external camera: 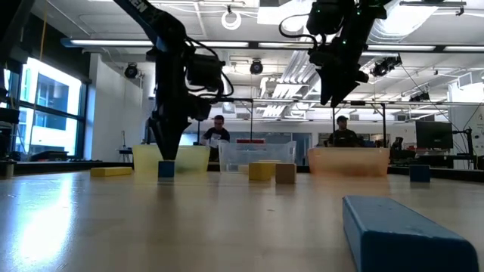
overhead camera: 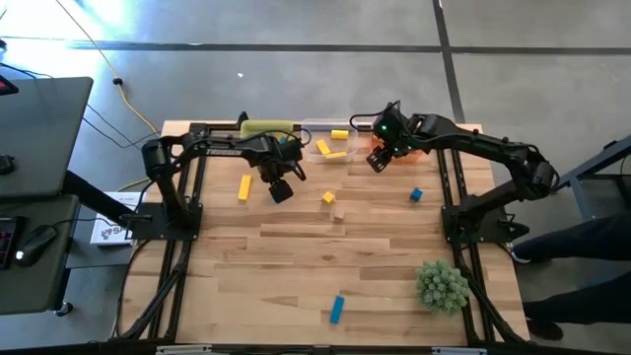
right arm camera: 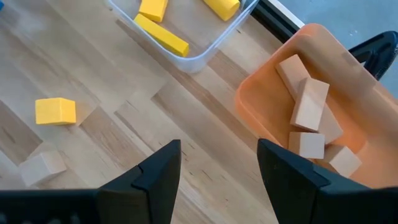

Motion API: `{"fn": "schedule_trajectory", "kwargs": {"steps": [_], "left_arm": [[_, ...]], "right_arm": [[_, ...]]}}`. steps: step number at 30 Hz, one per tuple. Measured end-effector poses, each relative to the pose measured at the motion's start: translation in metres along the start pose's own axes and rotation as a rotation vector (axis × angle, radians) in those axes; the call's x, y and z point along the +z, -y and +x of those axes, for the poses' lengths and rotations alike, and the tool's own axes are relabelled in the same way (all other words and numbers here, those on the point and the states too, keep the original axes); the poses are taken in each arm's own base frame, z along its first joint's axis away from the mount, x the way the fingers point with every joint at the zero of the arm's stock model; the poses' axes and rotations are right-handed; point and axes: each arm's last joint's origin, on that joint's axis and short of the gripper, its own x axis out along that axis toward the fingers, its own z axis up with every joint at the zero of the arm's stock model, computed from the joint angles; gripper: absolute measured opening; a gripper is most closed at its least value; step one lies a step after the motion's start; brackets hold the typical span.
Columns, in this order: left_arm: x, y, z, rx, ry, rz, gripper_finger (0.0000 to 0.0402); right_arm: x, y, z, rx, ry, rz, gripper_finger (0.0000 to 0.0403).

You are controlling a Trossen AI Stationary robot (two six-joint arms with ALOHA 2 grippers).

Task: Sort & place blocks by color
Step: Put the blue block into the yellow bin

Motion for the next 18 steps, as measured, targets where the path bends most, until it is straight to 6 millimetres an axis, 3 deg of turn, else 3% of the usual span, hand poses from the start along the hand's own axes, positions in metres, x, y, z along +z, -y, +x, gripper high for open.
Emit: {"fn": "schedule_trajectory", "kwargs": {"steps": [7,18], "left_arm": [[0.002,0.001,0.017,0.005,-0.050,0.030,0.0216],[0.004,0.001,0.019,0.022,-0.044,0.039,0.0201]], "right_arm": [[0.000,0.000,0.000,0.000,0.000,0.001,0.0199],[0.000,0.000,0.000,0.001,0.003,0.009,0.0199]]}}
